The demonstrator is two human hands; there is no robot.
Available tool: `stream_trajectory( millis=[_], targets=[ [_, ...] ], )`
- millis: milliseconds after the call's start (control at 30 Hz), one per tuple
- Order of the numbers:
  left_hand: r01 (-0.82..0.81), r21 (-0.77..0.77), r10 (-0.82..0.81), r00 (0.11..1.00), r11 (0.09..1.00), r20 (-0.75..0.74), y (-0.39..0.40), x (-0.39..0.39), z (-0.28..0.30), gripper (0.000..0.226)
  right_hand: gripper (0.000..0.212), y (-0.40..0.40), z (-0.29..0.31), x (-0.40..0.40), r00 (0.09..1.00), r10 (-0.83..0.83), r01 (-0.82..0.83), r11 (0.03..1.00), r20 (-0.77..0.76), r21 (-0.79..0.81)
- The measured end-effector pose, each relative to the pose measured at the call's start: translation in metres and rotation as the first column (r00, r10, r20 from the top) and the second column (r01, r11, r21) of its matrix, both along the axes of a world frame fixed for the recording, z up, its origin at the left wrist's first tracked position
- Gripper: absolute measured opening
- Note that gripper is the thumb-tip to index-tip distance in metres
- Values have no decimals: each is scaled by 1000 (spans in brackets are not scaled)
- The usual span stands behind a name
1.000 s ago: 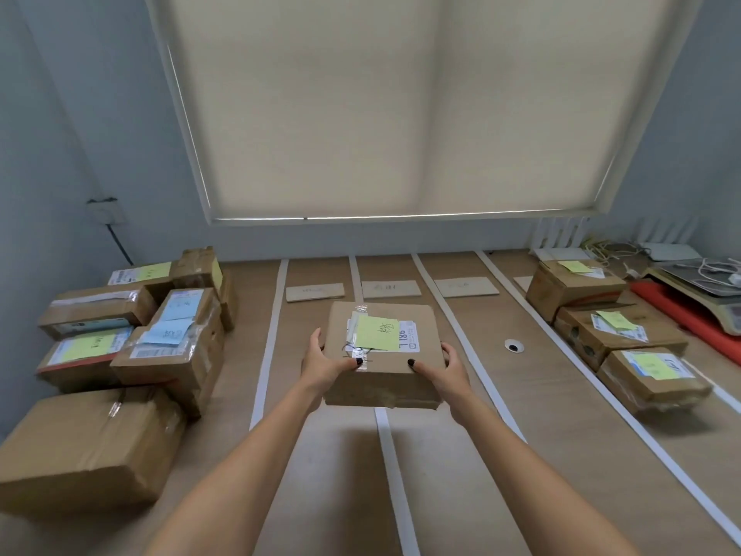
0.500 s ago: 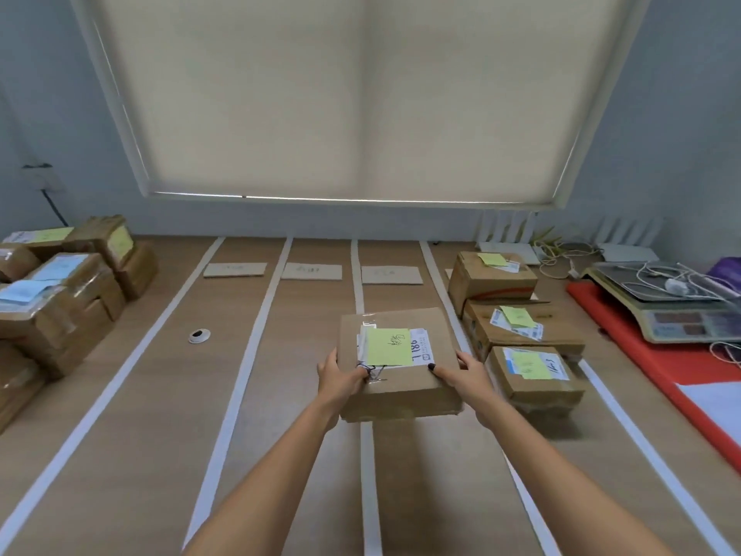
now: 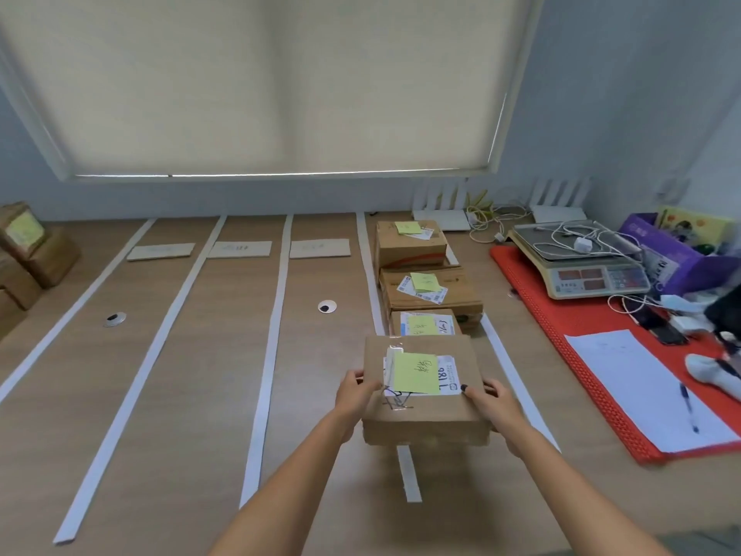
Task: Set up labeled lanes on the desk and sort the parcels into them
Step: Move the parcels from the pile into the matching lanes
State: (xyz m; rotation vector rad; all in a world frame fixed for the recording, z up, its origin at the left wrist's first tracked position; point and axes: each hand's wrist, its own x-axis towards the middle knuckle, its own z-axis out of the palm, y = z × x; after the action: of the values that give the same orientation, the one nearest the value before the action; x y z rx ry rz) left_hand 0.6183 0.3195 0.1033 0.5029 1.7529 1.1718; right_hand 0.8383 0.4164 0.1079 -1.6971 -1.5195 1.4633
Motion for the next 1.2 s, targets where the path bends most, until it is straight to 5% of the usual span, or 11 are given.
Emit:
stream_trajectory(
  millis=[400,900,1200],
  targets=[
    [136,-123,-123,986,983,114,42,60,-36,29,73,55,-30,44,994,16,-11,999,109,-49],
    [154,-204,-132,984,967,118,64,50,-43,29,72,71,-41,33,982,89,-68,989,165,-128],
    [192,-138,-204,976,972,-78,53,6,-11,54,64,62,3,5,958,-12,-40,984,285,175]
  ],
)
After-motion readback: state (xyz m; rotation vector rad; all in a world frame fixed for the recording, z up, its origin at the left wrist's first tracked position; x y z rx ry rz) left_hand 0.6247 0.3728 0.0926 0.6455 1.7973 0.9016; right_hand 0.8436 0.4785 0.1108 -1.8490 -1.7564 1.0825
